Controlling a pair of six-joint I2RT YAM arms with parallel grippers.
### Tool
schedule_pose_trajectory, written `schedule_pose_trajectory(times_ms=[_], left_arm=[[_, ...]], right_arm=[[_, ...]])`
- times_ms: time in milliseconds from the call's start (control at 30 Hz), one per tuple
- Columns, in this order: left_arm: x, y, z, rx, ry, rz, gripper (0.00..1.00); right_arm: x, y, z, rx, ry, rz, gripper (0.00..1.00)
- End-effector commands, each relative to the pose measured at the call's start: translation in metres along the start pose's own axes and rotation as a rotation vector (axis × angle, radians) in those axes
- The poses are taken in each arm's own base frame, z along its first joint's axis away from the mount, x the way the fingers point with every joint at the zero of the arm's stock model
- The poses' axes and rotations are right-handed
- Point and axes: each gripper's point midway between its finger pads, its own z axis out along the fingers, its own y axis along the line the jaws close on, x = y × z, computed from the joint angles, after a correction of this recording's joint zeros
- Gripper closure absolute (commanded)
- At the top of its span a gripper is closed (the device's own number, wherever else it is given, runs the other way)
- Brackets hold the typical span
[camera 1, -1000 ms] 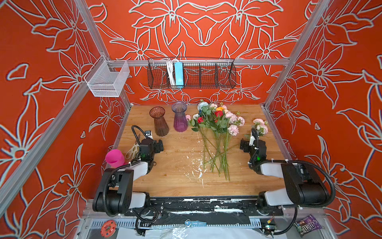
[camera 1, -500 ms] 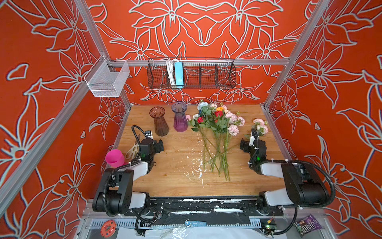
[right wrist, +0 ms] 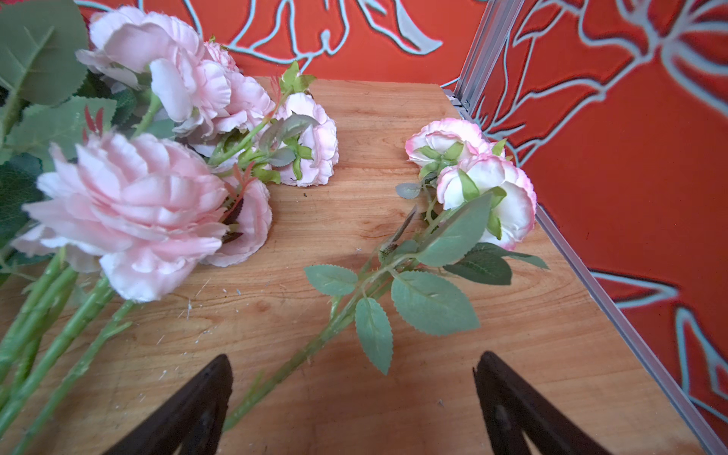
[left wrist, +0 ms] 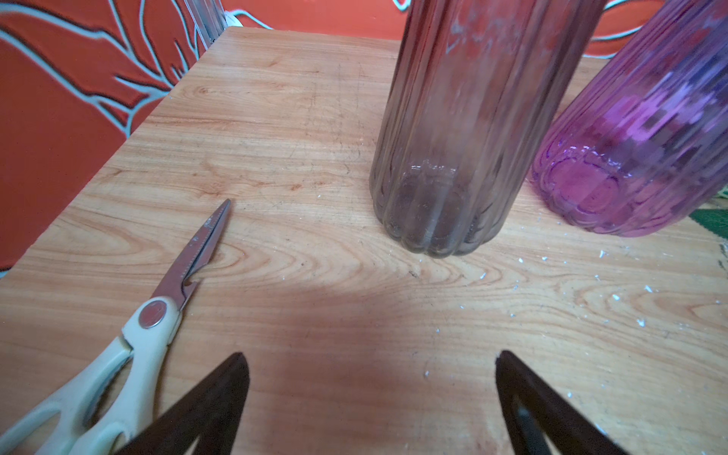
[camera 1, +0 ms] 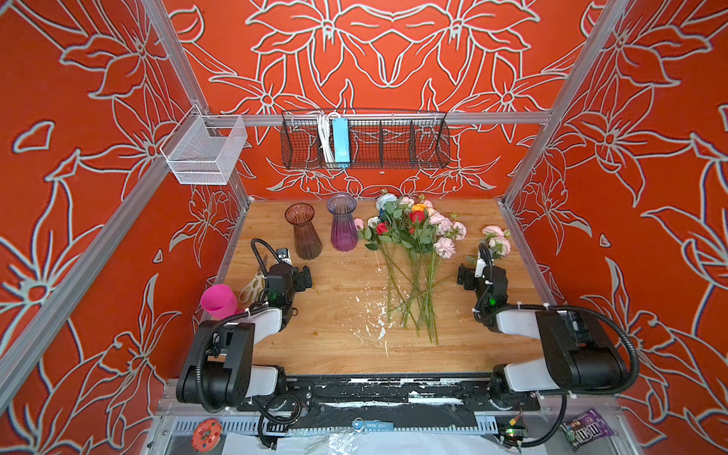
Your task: Arrange the flowers into the vase
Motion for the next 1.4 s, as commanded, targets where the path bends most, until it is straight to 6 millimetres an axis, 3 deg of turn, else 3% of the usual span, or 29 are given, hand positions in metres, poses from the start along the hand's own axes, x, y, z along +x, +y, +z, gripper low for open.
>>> schedule_pose_trajectory(times_ms=[0, 167, 233, 367, 467, 567, 667, 767, 800, 867, 933, 1000, 1033, 1067, 1167, 1367], left_arm=[[-0.005, 0.0, 0.0, 0.005, -0.01, -0.001, 0.03], [-0.005, 0.0, 0.0, 0.005, -0.011, -0.001, 0.03], [-0.013, 0.001, -0.003, -0.003, -0.023, -0.009, 0.03], [-0.037, 0.01, -0.024, -0.057, 0.02, -0.055, 0.03], [-0.053, 0.003, -0.046, -0.014, 0.056, -0.102, 0.03], [-0.077, 0.003, -0.072, -0.008, 0.041, -0.189, 0.03], [-0.114, 0.002, -0.104, 0.018, -0.024, -0.264, 0.03], [-0.136, 0.004, -0.133, 0.019, -0.014, -0.47, 0.03], [-0.137, -0.003, -0.143, 0.066, 0.019, -0.531, 0.03], [-0.155, -0.036, -0.153, 0.289, -0.039, -0.404, 0.03], [-0.162, -0.033, -0.153, 0.308, -0.109, -0.527, 0.02], [-0.174, -0.036, -0.153, 0.356, -0.173, -0.578, 0.02], [-0.178, -0.036, -0.152, 0.356, -0.172, -0.583, 0.03], [-0.179, -0.037, -0.149, 0.341, -0.141, -0.58, 0.02], [-0.187, -0.03, -0.138, 0.232, -0.012, -0.574, 0.0], [-0.186, -0.02, -0.102, 0.012, 0.316, -0.498, 0.15]], right_arm=[[-0.006, -0.001, -0.001, 0.009, -0.018, 0.002, 0.03], [-0.006, -0.001, -0.001, 0.009, -0.017, 0.002, 0.03], [-0.006, -0.001, -0.002, 0.009, -0.02, 0.001, 0.02], [-0.01, 0.003, -0.006, 0.009, -0.03, -0.023, 0.02], [-0.013, -0.001, -0.008, 0.041, -0.039, -0.019, 0.03], [-0.035, -0.004, -0.013, 0.11, 0.001, -0.062, 0.03], [-0.067, -0.004, -0.023, 0.123, 0.066, -0.054, 0.03], [-0.098, -0.018, -0.05, 0.219, 0.1, 0.13, 0.03], [-0.107, -0.02, -0.064, 0.24, 0.121, 0.217, 0.03], [-0.125, 0.003, -0.08, 0.09, 0.143, 0.292, 0.03], [-0.138, 0.029, -0.092, -0.1, 0.107, 0.343, 0.03], [-0.127, 0.007, -0.106, -0.005, 0.086, 0.656, 0.02], [-0.131, 0.011, -0.109, -0.07, 0.046, 0.689, 0.11], [-0.143, 0.024, -0.115, -0.188, -0.008, 0.651, 0.21], [-0.149, 0.027, -0.127, -0.204, 0.06, 0.576, 0.33], [-0.137, 0.051, -0.13, -0.27, 0.282, 0.445, 0.39]])
